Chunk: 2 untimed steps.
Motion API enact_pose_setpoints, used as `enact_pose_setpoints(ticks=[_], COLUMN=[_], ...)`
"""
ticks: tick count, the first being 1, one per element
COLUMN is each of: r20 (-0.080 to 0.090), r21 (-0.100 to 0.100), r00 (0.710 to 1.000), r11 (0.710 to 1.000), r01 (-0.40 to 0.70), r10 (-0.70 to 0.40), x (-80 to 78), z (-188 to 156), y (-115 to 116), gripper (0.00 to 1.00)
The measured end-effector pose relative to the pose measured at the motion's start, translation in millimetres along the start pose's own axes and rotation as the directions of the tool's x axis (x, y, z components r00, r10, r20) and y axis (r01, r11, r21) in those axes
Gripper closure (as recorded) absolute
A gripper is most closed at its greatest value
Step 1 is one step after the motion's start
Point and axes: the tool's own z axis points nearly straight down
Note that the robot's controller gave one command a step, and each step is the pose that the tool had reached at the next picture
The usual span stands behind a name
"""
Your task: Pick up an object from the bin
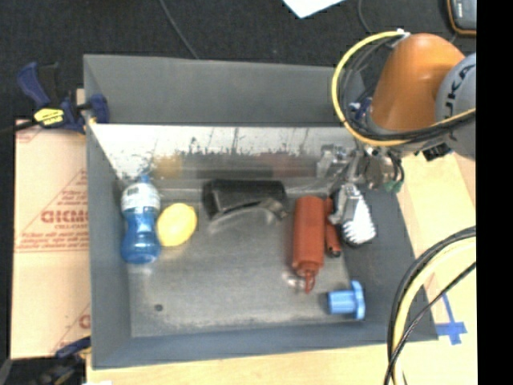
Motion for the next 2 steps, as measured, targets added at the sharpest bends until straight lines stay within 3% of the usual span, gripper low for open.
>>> enact_pose_setpoints(ticks=[1,2], r20=[0.009,0.010], r21=[0.001,0.009], r00=[1.000,0.867], r11=[1.000,0.867], r01=[0.003,0.497], r10=[-0.003,-0.498], x=[-1.7,-5.7], z=[-5,101], y=[0,22], gripper=[0.00,0.00])
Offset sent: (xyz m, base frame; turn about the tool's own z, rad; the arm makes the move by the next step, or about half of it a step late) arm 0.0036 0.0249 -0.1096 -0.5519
